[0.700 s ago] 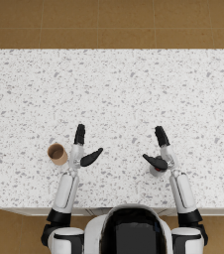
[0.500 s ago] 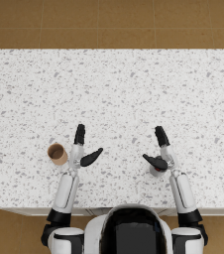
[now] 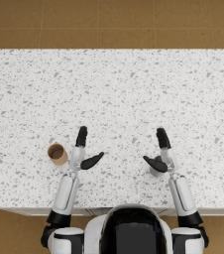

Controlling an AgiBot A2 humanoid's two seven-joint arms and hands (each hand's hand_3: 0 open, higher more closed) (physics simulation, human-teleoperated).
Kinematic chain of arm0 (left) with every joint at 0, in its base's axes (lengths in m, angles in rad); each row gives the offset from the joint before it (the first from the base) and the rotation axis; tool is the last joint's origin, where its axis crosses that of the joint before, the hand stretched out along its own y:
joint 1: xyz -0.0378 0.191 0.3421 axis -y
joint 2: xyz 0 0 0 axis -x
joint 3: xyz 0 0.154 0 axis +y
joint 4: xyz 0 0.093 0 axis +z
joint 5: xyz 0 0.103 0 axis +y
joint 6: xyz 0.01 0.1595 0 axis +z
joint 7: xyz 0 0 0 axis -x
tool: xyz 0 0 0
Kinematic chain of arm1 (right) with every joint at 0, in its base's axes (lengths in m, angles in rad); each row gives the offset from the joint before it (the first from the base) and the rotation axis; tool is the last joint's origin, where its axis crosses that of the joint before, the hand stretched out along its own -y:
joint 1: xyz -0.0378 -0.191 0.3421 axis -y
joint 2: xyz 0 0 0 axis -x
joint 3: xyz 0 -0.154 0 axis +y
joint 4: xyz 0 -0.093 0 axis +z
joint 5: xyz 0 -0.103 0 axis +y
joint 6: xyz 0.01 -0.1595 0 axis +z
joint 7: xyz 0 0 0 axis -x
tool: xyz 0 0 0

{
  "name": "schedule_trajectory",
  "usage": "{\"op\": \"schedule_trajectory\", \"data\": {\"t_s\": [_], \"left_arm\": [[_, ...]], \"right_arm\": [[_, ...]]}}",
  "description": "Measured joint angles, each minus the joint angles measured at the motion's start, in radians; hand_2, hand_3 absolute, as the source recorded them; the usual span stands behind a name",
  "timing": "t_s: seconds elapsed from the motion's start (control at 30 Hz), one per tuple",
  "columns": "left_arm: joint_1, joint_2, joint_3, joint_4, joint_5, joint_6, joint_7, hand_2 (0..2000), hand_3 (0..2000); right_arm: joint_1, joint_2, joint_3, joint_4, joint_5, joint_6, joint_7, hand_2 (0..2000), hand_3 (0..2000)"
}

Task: Pick up two cups and pour the berry on the right into the cup on the left

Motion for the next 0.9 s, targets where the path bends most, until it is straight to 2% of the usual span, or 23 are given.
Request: {"op": "schedule_trajectory", "data": {"t_s": [0.2,0.37,0.63,0.77,0.9], "left_arm": [[-0.093,-0.013,-0.124,-0.077,0.188,-0.016,-0.016,0,0],[-0.162,0.003,-0.270,-0.091,0.321,-0.019,-0.019,0,0],[-0.276,0.061,-0.457,-0.063,0.359,-0.019,-0.019,0,0],[-0.318,0.085,-0.480,-0.043,0.441,-0.019,-0.019,0,0],[-0.322,0.093,-0.478,0.015,0.463,-0.019,-0.019,0,0]], "right_arm": [[-0.139,0.057,-0.059,0.116,0.188,-0.016,0.017,0,0],[-0.240,0.087,-0.124,0.164,0.322,-0.018,0.019,0,0],[-0.381,0.114,-0.174,0.179,0.360,-0.019,0.019,0,0],[-0.398,0.110,-0.178,0.161,0.362,-0.019,0.019,0,0],[-0.404,0.102,-0.175,0.132,0.363,-0.019,0.019,0,0]]}}
